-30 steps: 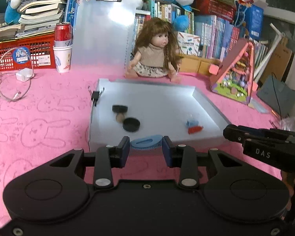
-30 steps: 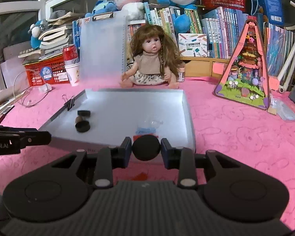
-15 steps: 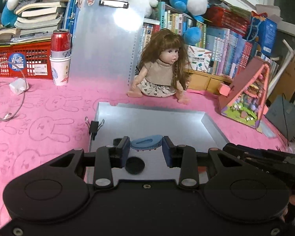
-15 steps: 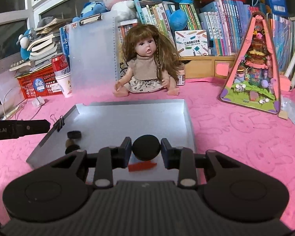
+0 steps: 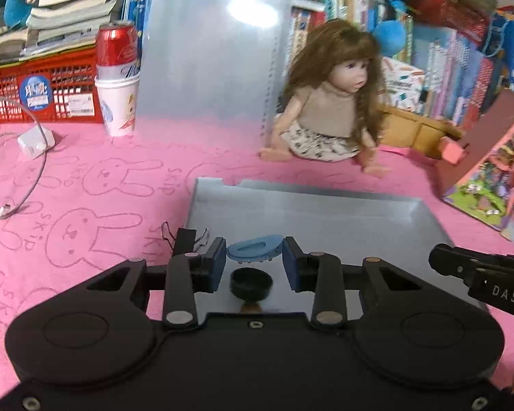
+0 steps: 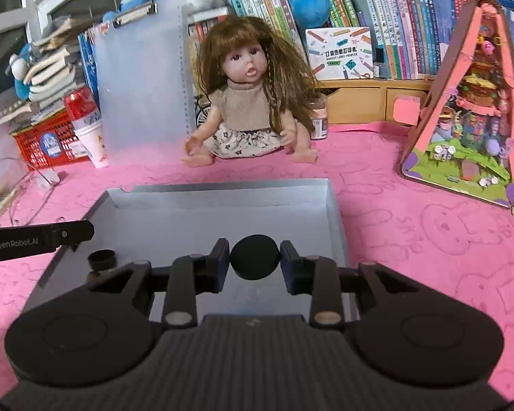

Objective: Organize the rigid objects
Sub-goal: 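Carry both objects over the tray and open the right tool to drop the black piece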

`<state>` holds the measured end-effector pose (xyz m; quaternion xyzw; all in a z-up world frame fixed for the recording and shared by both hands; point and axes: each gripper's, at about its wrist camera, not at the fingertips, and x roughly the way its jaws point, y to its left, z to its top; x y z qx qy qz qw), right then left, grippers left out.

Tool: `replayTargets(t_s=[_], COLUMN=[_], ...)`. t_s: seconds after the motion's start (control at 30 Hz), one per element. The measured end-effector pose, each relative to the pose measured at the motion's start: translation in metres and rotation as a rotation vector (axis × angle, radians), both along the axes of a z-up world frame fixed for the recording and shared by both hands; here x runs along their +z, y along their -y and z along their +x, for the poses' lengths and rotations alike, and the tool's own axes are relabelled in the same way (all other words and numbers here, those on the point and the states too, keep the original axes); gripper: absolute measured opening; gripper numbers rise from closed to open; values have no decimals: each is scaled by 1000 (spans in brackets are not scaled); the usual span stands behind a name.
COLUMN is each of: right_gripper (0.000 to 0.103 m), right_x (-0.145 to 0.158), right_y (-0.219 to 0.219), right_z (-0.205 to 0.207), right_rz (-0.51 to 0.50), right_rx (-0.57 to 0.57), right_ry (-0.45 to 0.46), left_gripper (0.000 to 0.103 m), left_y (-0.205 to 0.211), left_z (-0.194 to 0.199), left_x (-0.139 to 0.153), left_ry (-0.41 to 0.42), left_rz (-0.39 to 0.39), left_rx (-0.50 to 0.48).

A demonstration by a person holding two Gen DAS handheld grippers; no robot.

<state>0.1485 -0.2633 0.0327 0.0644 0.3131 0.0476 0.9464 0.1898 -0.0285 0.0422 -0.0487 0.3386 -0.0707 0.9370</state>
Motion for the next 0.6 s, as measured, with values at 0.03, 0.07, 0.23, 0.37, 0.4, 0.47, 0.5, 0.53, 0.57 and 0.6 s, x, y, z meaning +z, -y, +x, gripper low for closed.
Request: replayTargets(t_s=[0.03, 0.07, 0.23, 0.37, 0.4, 0.47, 0.5, 0.53, 0.57, 0.6], right_gripper=[37, 37, 37, 38, 38, 38, 38, 38, 38, 38], right_x=[-3, -5, -15, -19, -20, -22, -23, -24, -24, -25], right_y=[-2, -3, -9, -12, -13, -13, -14, -14, -14, -14], right_z=[4, 7, 18, 25, 26, 28, 29, 29, 30, 30], right_rz=[-3, -3, -15, -33, -37, -43, -44, -44, -43, -43], right_rx=[2, 5, 10, 14, 14, 14, 14, 14, 14, 14], right_ry=[-9, -16, -44, -56, -60, -65, -68, -71, -74, -76], left_gripper=[34, 34, 34, 34, 34, 34, 34, 34, 34, 34], left_y=[0, 0, 3, 5, 5, 6, 6, 6, 6, 6], left_z=[3, 6, 14, 19, 21, 23, 24, 24, 24, 25], left_x=[-3, -6, -16, -20, -21, -23, -24, -25, -26, -26], left_ry=[-6, -12, -29, -39, -41, -48, -51, -52, -51, -52], left_rz=[3, 8, 27, 43, 47, 52, 55, 57, 59, 61], left_rx=[6, 11, 14, 20, 21, 22, 23, 22, 22, 22])
